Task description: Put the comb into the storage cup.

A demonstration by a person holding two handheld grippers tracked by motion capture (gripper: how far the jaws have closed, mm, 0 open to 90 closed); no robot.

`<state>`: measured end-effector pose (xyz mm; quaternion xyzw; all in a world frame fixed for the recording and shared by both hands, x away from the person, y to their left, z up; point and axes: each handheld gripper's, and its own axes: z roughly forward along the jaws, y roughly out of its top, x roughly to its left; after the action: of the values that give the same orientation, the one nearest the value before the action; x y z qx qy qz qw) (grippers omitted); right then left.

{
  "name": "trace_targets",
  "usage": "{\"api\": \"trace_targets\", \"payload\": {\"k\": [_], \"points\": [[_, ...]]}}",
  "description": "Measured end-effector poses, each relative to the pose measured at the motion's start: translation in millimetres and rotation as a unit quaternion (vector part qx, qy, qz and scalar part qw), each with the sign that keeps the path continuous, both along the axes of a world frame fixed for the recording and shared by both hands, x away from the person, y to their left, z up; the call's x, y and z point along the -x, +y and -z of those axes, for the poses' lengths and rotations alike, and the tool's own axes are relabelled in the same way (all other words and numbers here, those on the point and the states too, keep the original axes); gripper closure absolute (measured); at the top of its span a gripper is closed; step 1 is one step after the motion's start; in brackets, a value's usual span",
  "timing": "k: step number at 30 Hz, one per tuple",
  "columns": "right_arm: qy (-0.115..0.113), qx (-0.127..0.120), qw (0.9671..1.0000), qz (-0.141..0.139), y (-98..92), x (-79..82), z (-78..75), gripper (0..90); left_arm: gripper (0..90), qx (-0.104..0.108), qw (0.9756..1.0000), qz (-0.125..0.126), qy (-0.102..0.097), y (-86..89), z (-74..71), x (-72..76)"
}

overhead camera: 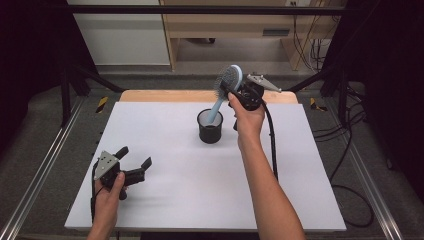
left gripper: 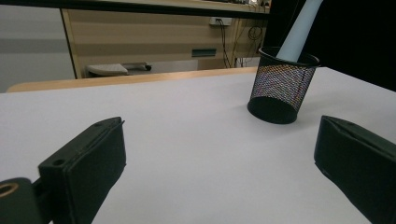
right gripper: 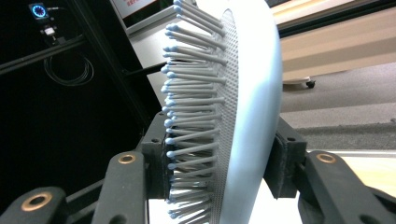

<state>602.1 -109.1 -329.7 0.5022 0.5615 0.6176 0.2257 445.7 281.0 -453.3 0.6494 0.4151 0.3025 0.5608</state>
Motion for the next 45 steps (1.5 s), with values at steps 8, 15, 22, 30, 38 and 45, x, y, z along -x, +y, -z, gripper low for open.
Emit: {"api": "trace_targets", "payload": {"k": [8, 15, 22, 30, 38, 45], "points": [[0.006, -0.004, 1.0, 0.004, 0.7, -1.8, 11.7, 51.6, 2.3, -0.006, 1.0, 0.003, 0.001, -1.1, 0.1, 0.3], [0.014, -0.005, 0.9999, 0.003, 1.5, -2.9, 19.4, 51.5, 2.3, -0.011, 0.9999, 0.001, -0.008, -2.1, -0.9, 1.2], [0.01, 0.002, 0.9999, 0.009, 0.8, -2.8, 22.5, 51.5, 2.3, -0.012, 0.9998, 0.003, -0.013, -2.3, -1.8, 1.6], [0.012, 0.005, 0.9999, 0.005, 4.9, -3.6, 25.0, 51.4, 2.3, -0.012, 0.9998, 0.001, -0.013, -1.1, -2.0, 1.8], [0.015, 0.009, 0.9998, -0.002, 9.9, -4.2, 27.4, 51.4, 2.3, -0.009, 0.9999, 0.004, -0.012, -0.6, -1.9, 1.5], [0.017, 0.017, 0.9997, -0.004, 11.1, -4.7, 29.5, 51.5, 2.3, -0.009, 0.9999, 0.003, -0.012, 0.6, -2.0, 1.2]]}}
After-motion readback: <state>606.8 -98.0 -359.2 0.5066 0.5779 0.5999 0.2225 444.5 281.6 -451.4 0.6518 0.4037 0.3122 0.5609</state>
